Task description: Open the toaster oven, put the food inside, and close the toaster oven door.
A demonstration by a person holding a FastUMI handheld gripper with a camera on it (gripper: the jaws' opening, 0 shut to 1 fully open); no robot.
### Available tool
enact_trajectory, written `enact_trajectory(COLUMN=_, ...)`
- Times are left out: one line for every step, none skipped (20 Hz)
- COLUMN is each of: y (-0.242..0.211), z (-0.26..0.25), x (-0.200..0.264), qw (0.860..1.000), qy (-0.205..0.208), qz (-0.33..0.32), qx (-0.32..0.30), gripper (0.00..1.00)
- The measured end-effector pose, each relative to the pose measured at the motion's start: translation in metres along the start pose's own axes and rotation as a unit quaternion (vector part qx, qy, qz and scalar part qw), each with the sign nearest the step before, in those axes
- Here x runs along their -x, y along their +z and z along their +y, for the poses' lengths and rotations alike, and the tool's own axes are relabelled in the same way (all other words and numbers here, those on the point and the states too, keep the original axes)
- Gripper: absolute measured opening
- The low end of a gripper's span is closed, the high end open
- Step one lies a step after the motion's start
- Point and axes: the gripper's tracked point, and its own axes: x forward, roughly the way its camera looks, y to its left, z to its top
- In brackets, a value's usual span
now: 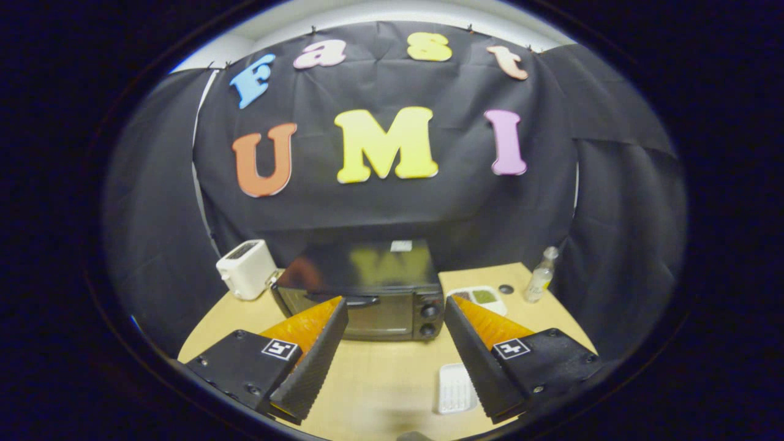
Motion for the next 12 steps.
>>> enact_trajectory(y=0.015, z=-0.012, x=0.010, qw=1.000, qy=-0.008, qz=-0.018, qx=0.001, gripper=1.00)
enact_trajectory(y=0.033, z=-0.022, x=0.020, qw=0.999, qy=-0.010, qz=-0.036, qx=0.000, gripper=1.00)
enact_trajectory(y=0.050, z=-0.030, x=0.030, qw=0.999, qy=-0.012, qz=-0.052, qx=-0.002, gripper=1.00)
enact_trajectory(y=0.065, z=-0.038, x=0.039, qw=0.998, qy=-0.016, qz=-0.069, qx=-0.002, gripper=1.00)
enact_trajectory(y=0.076, z=-0.047, x=0.046, qw=0.996, qy=-0.021, qz=-0.085, qx=0.004, gripper=1.00)
enact_trajectory(y=0.084, z=-0.055, x=0.053, qw=0.995, qy=-0.024, qz=-0.097, qx=0.011, gripper=1.00)
enact_trajectory(y=0.092, z=-0.059, x=0.060, qw=0.994, qy=-0.024, qz=-0.105, qx=0.014, gripper=1.00)
enact_trajectory(y=0.099, z=-0.061, x=0.066, qw=0.994, qy=-0.021, qz=-0.110, qx=0.017, gripper=1.00)
enact_trajectory(y=0.105, z=-0.065, x=0.070, qw=0.993, qy=-0.021, qz=-0.116, qx=0.019, gripper=1.00)
enact_trajectory(y=0.112, z=-0.069, x=0.073, qw=0.993, qy=-0.021, qz=-0.118, qx=0.019, gripper=1.00)
enact_trajectory(y=0.116, z=-0.068, x=0.077, qw=0.992, qy=-0.016, qz=-0.123, qx=0.018, gripper=1.00)
enact_trajectory(y=0.120, z=-0.067, x=0.079, qw=0.992, qy=-0.011, qz=-0.126, qx=0.019, gripper=1.00)
